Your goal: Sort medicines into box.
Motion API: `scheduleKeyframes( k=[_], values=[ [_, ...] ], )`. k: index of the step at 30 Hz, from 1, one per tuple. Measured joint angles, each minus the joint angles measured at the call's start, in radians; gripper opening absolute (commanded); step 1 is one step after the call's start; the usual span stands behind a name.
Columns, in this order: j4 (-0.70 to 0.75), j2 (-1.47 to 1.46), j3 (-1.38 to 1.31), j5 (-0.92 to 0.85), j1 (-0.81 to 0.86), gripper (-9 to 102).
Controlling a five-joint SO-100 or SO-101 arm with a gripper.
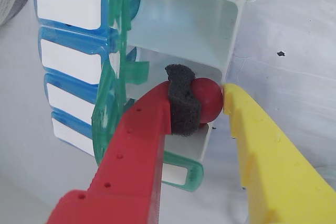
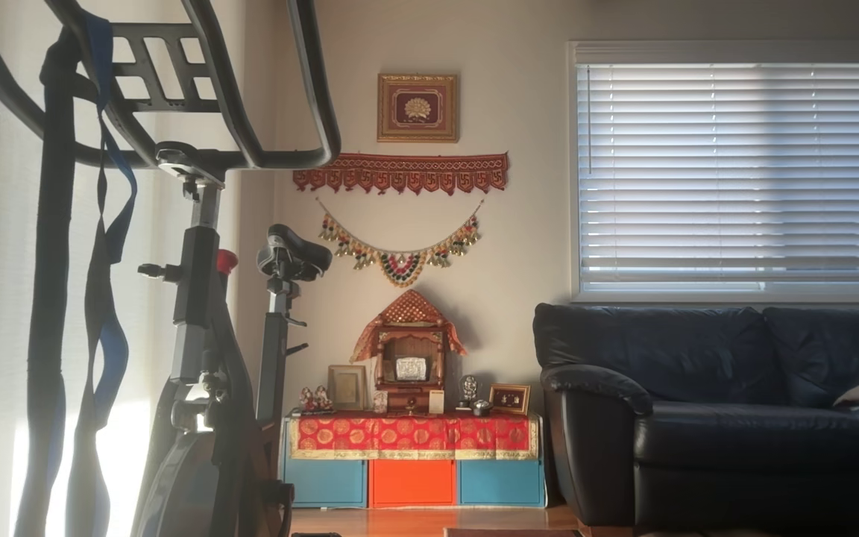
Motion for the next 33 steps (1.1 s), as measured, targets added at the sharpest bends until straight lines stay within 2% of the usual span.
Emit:
scheduleKeyframes(
  k=[33],
  values=[
    [0.095,0.0,-0.037,0.002,0.003,1]
  ],
)
